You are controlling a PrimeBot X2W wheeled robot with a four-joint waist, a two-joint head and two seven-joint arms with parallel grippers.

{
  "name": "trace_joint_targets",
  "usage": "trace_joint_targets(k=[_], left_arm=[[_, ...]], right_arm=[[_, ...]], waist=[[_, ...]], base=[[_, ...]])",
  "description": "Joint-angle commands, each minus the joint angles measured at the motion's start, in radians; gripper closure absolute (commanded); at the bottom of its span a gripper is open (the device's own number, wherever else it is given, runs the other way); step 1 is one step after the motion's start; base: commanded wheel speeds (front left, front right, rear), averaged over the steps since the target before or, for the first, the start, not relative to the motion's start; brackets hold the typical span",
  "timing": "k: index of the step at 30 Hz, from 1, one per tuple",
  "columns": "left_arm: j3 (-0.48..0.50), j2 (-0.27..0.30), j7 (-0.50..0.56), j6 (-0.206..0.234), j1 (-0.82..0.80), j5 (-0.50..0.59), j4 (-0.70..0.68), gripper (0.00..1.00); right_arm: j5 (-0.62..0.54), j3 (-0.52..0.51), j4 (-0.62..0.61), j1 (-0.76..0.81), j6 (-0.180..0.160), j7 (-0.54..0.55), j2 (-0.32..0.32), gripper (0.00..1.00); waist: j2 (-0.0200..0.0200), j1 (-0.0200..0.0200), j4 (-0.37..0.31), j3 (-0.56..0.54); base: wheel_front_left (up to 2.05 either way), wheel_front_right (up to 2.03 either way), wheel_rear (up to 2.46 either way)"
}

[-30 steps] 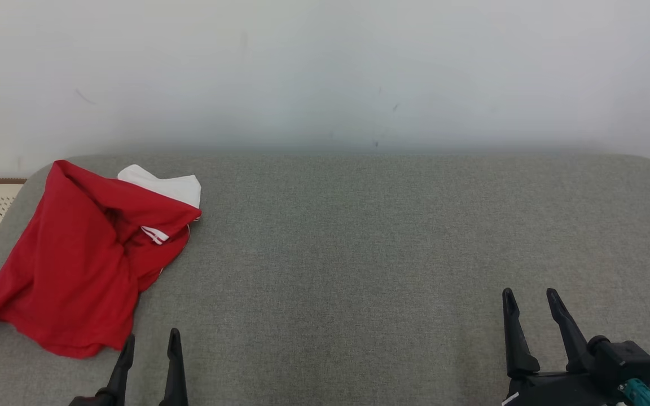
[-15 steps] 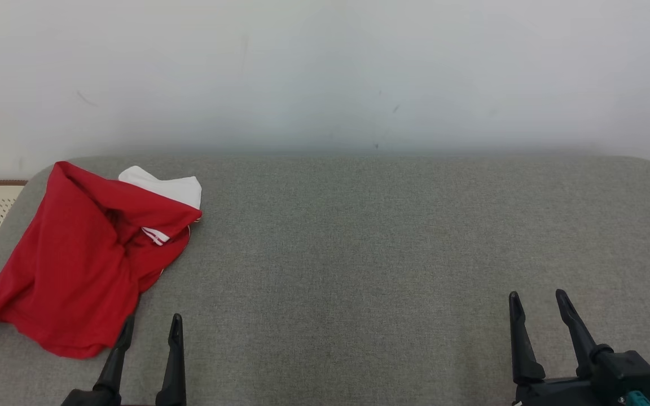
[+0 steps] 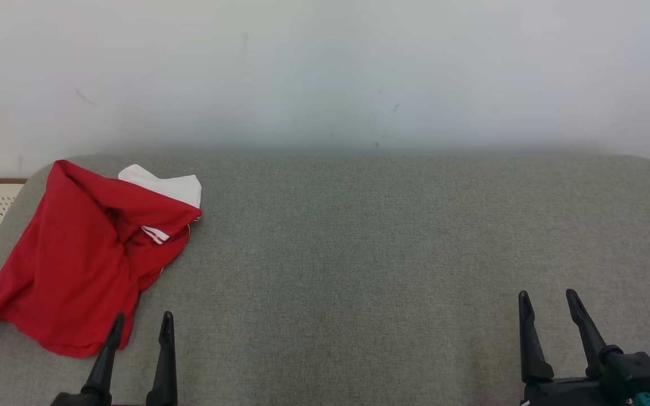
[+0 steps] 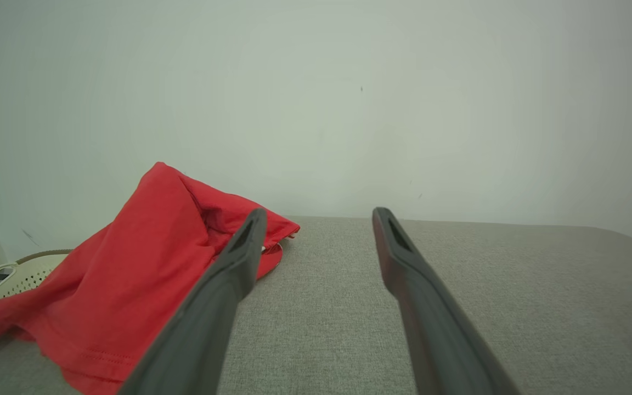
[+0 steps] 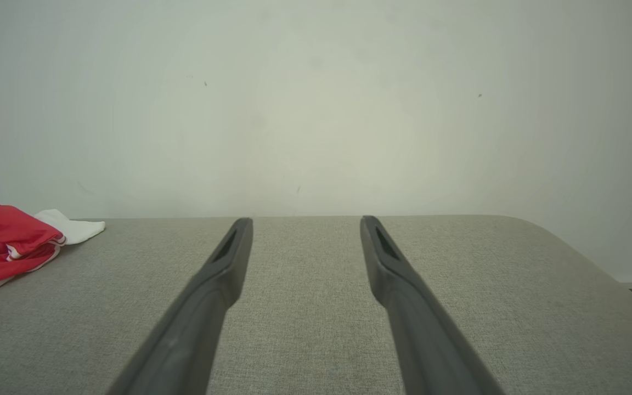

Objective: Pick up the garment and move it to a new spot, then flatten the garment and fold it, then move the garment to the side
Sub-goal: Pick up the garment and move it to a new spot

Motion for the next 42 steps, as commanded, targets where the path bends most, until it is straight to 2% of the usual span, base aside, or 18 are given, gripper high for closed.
trace_joint_targets(k=[1,23,36,42], left_arm=[[0.006,0.0,-0.004,-0.001,0.011,-0.013,-0.003,0.0],[0.025,-0.019,-0.004,-0.019,0.027,-0.006,0.005,0.0],[0.041,-0.008,-0.003,-0.007,0.012,-0.003,0.035,0.0],[0.047,-0.009,0.004,0.014,0.015,-0.006,0.034,0.0]], right_arm=[[0.006,-0.006,-0.003,0.01,0.004,-0.003,-0.005,0.0],[0.04,-0.017,0.003,0.016,0.004,0.002,-0.005,0.0],[0.063,-0.021,0.018,0.025,0.004,-0.011,-0.004,0.0],[0.067,-0.026,0.028,0.03,0.004,-0.019,-0.004,0.0]], waist=[[0.0,0.0,0.001,0.0],[0.0,0.0,0.003,0.002],[0.0,0.0,0.113,-0.003],[0.0,0.0,0.193,-0.003]], base=[[0.0,0.0,0.0],[0.0,0.0,0.0],[0.0,0.0,0.0],[0.0,0.0,0.0]])
